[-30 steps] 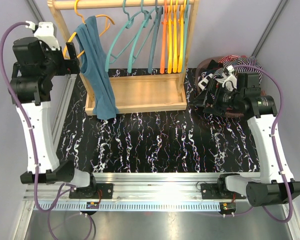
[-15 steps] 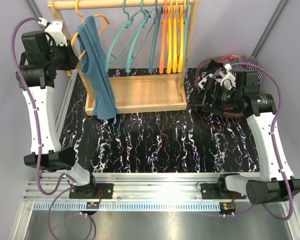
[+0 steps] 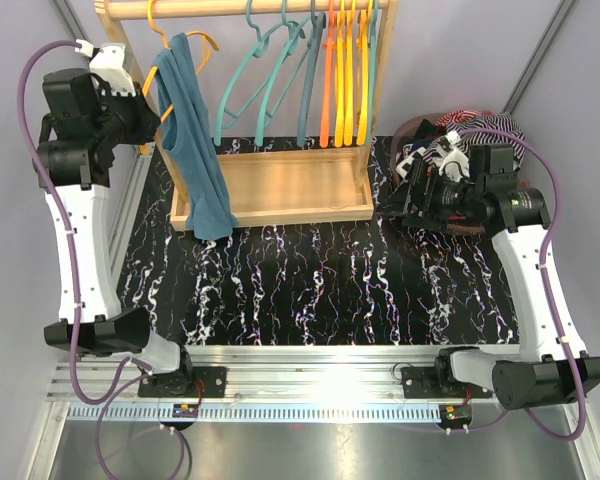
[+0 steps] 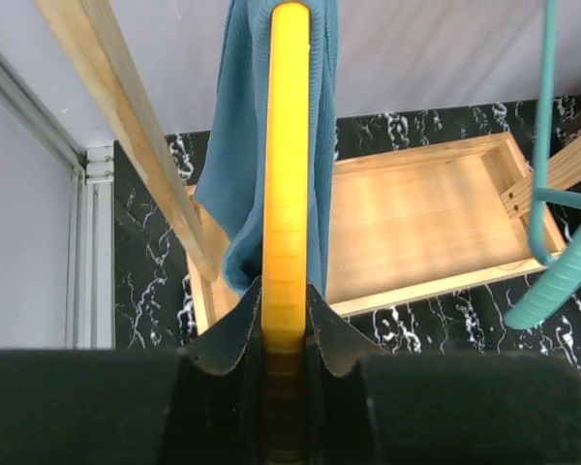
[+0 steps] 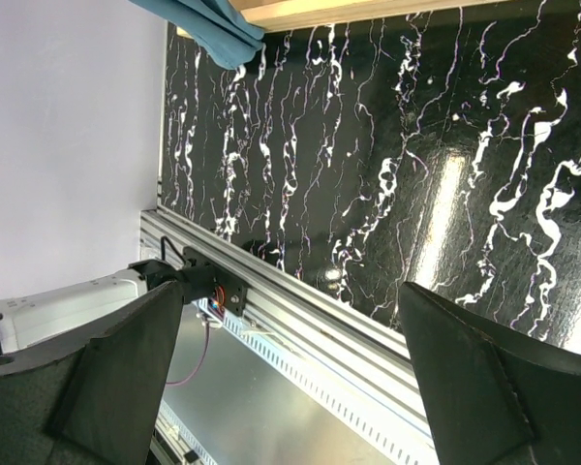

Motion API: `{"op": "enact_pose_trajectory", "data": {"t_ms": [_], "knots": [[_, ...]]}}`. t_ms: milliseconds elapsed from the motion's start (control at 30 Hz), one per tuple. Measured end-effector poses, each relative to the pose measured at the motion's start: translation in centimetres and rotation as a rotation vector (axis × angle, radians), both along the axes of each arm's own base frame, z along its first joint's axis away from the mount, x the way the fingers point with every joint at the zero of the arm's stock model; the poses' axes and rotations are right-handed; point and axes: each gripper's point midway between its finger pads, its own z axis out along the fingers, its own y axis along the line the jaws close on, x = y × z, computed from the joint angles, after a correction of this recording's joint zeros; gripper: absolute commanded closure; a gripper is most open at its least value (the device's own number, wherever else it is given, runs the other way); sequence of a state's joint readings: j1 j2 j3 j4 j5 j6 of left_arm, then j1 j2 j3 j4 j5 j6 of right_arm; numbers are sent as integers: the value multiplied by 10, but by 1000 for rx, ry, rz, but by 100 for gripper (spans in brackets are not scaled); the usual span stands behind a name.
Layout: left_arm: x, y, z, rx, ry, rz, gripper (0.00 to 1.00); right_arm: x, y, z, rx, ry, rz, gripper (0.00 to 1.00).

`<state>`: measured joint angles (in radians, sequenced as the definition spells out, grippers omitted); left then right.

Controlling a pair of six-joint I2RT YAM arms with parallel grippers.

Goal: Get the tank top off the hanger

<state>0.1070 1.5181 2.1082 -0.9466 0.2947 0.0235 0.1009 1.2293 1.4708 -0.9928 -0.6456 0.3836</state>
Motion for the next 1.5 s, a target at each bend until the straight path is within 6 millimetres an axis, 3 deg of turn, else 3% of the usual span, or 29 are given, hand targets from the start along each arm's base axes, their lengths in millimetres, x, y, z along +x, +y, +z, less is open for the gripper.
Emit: {"op": "enact_pose_trajectory", "data": {"t_ms": [367, 667, 833, 1200, 1367, 1500], "knots": [[-4, -7, 26, -11, -202, 46, 100, -1, -2, -13, -22, 16, 9, 0], [15, -6, 27, -29, -283, 57, 100, 5, -3, -22, -40, 35, 8, 0], [15, -8, 38, -55, -324, 58, 100, 13, -3, -32, -52, 66, 9, 0], [-29, -16, 72, -94, -463, 33, 100, 16, -2, -37, -53, 83, 13, 0], [-38, -20, 60, -99, -449, 24, 100, 17, -2, -38, -52, 85, 14, 0], [-64, -26, 26, -90, -379, 19, 100, 17, 0, -36, -41, 77, 24, 0]]}}
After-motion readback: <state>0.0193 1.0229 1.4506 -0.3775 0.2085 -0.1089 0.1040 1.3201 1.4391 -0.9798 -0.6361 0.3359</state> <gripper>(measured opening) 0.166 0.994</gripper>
